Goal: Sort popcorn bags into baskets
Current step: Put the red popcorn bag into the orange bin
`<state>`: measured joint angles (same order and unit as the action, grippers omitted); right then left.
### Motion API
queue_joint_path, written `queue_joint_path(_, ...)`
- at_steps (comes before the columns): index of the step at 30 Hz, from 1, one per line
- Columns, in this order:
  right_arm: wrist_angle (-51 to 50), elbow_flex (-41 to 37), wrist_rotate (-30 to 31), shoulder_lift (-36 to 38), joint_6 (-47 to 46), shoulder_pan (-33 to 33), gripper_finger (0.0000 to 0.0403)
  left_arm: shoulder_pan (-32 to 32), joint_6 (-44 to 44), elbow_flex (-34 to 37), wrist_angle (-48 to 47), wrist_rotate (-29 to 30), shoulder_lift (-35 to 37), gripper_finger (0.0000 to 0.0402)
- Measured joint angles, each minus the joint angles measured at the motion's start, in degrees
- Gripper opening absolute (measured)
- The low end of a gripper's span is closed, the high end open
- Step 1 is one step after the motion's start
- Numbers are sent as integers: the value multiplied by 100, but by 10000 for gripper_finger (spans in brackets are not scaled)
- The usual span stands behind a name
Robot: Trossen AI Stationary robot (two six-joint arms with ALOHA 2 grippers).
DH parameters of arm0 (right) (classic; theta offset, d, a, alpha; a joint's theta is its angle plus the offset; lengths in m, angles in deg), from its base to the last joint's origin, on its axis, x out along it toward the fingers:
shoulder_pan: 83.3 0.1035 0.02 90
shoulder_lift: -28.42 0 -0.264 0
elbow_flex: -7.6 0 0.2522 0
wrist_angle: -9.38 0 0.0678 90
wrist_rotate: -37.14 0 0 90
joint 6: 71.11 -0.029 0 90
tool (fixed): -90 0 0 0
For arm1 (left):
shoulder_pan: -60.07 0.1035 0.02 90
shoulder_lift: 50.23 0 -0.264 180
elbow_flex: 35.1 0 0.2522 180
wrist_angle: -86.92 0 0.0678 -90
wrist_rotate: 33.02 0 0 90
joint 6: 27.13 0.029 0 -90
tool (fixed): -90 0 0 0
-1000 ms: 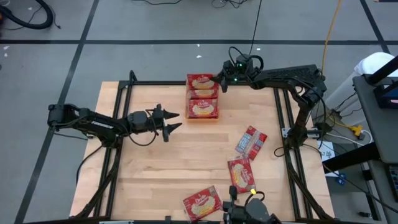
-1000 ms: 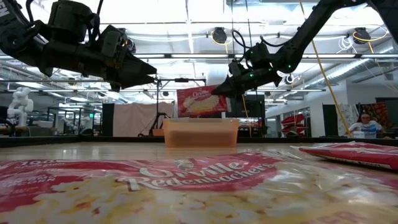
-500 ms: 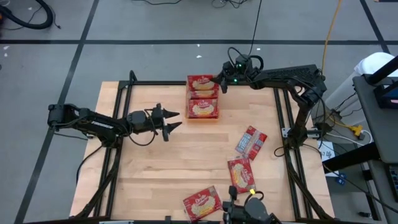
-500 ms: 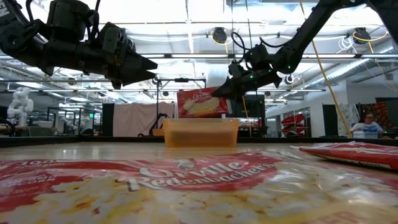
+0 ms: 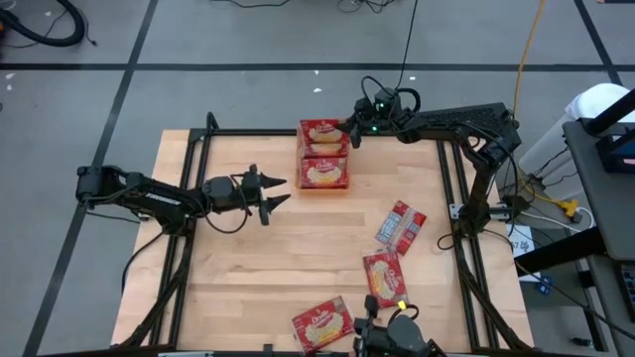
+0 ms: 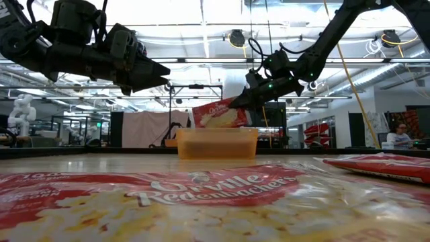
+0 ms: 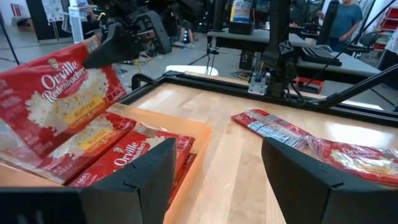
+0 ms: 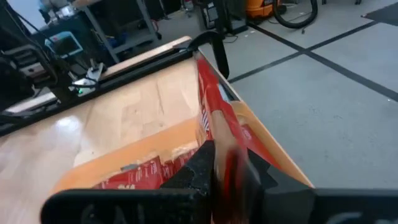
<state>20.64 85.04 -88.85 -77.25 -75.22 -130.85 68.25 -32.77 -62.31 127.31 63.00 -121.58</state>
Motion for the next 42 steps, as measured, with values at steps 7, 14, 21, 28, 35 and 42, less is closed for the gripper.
queue_joint_path(7,-24,0,-4,-91,-122,42,38,0,49,0,0,0,0,241)
queue_joint_path(14,85,0,161,-326,-118,96,39,0,47,0,-4,-2,0,241)
queue_joint_path(21,125,0,291,-367,40,94,69,0,48,0,-4,-2,0,241)
queue_joint_path(28,128,0,586,-366,152,72,137,0,40,0,-7,-2,0,241)
queue_joint_path(35,3,112,1381,-334,414,299,166,1,-51,0,-11,-4,0,241)
queue_joint_path(42,-989,362,1349,-329,445,968,136,2,-65,0,-48,-5,0,241)
